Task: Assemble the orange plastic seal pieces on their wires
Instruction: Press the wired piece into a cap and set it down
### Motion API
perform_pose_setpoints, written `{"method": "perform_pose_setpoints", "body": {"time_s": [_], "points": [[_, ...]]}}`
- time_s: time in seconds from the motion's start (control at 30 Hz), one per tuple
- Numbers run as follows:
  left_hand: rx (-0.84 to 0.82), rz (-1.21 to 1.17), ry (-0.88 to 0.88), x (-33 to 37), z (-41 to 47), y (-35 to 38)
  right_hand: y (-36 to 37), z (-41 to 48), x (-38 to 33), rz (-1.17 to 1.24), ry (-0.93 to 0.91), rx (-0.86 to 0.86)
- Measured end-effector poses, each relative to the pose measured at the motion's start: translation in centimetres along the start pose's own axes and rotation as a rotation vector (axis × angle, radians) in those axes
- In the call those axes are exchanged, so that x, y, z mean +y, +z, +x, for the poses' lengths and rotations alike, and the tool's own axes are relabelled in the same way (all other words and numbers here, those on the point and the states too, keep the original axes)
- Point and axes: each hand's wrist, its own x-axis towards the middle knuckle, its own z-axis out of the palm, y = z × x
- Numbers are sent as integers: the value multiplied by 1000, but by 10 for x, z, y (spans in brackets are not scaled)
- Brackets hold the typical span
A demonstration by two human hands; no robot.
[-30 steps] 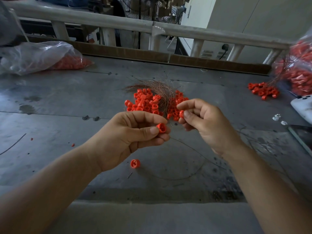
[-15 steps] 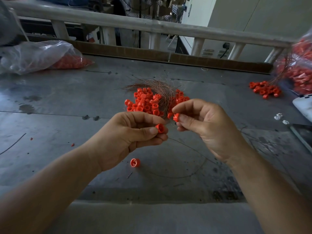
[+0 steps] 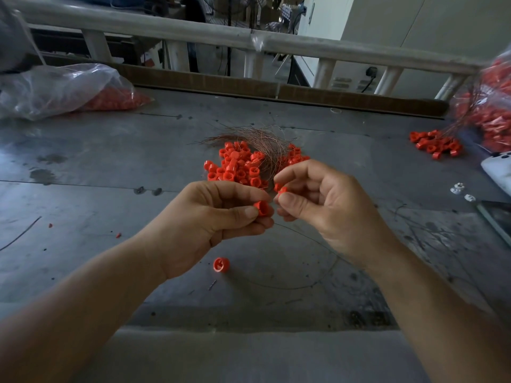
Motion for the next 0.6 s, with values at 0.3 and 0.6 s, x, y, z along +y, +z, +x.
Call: {"method": "perform_pose_setpoints", "body": {"time_s": [0.3, 0.6], "points": [[73, 61, 56, -2, 1, 1, 13, -1, 5, -131, -128, 59], [93, 142, 84, -2, 1, 1, 17, -1, 8, -171, -178, 99]]}}
